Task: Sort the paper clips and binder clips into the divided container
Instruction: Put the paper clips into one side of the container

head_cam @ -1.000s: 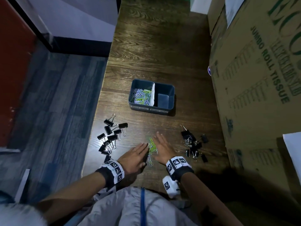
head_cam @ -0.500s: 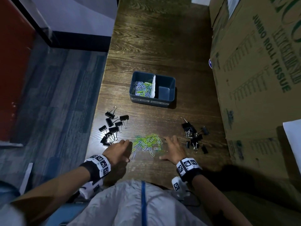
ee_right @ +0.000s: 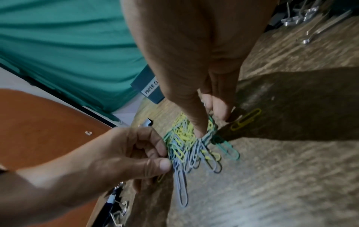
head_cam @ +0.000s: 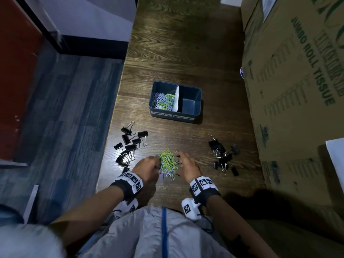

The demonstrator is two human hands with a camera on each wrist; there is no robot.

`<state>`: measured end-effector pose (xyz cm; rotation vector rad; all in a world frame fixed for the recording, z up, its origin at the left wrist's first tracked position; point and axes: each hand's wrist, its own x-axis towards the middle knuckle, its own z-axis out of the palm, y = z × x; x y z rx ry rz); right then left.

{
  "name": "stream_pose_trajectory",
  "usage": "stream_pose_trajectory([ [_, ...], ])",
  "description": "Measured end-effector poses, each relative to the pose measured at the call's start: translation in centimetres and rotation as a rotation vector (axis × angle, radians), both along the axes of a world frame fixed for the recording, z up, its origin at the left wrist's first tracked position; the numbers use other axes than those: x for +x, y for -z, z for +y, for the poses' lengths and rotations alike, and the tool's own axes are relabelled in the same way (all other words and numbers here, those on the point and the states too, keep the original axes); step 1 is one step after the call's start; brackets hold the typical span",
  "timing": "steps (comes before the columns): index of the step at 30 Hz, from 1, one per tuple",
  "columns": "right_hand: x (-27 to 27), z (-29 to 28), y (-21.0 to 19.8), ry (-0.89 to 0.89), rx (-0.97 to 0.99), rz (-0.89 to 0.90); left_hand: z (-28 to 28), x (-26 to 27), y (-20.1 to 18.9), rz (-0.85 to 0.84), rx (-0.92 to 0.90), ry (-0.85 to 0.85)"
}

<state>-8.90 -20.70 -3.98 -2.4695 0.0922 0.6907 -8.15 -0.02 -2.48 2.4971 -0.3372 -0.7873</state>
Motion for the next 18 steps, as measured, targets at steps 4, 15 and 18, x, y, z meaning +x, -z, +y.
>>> stream_pose_trajectory([
  [4,-0.7,-3.4,-1.2,-0.05,-0.057,0.006,1.2,-0.6,-0.9,-0.079,0.014,0.102],
  [15,-0.4,-0.4,-2.1,-0.045,-0.1,0.119,-1.7,0.1,-0.7,-0.086,0.104,0.248],
  [18,0.1,-0.7,-2.0,-0.004,-0.043,0.078,-1.4,0.3,-1.3,-0.184,0.081,0.187],
])
